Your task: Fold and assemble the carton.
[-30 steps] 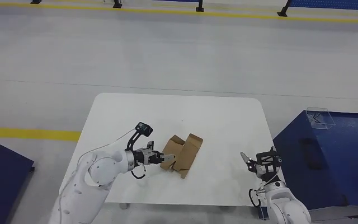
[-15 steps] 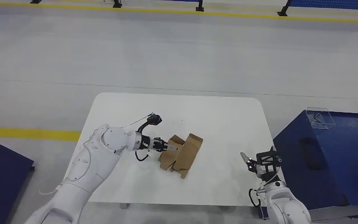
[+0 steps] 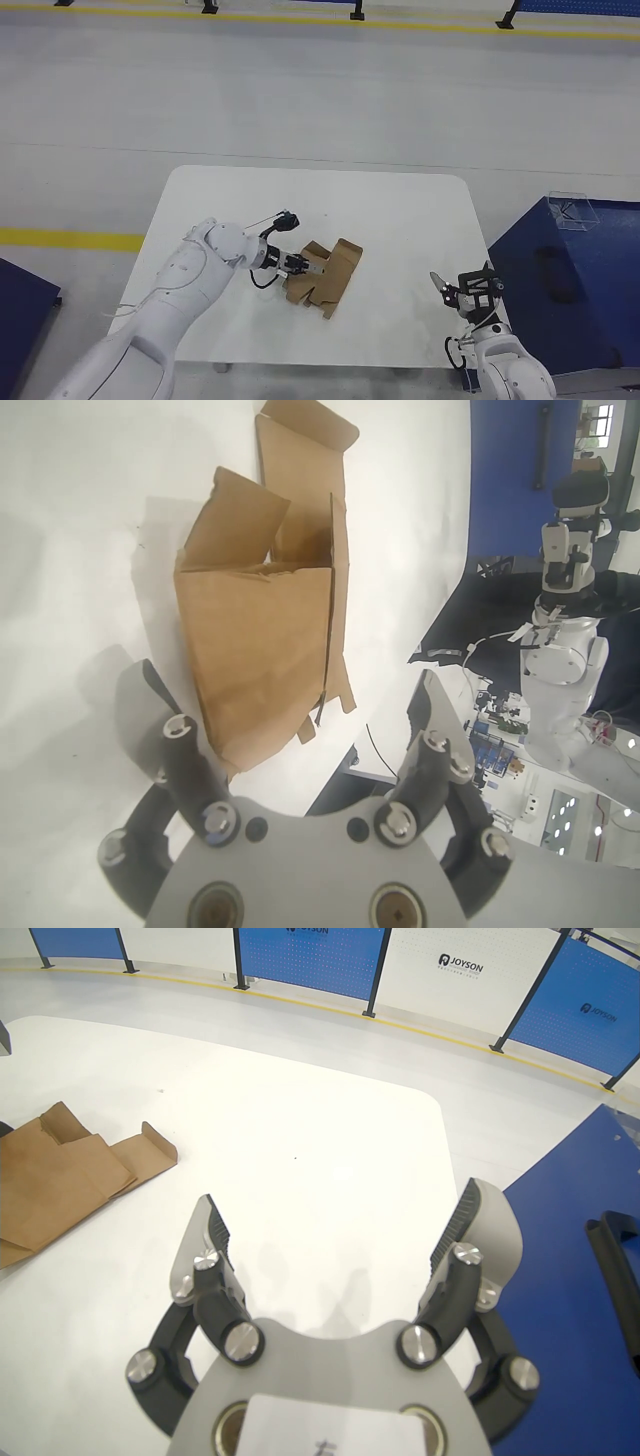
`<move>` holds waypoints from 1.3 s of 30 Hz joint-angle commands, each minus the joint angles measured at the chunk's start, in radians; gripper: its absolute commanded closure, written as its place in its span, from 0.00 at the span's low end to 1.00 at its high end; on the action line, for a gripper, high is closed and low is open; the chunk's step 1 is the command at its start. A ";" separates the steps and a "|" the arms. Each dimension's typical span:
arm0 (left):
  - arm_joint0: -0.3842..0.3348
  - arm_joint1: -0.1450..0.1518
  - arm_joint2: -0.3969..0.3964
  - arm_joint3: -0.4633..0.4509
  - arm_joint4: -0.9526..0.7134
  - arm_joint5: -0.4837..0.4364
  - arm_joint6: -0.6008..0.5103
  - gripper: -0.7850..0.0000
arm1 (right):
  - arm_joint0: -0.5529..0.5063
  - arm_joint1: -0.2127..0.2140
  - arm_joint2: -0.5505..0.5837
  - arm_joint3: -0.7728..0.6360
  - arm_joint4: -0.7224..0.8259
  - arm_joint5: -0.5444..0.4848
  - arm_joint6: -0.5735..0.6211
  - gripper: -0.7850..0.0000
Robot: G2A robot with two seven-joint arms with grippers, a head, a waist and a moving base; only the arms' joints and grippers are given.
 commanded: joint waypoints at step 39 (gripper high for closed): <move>0.189 0.242 -0.187 -0.428 -0.436 -0.248 -0.011 1.00 | 0.000 0.000 0.000 0.000 0.000 0.000 0.000 0.00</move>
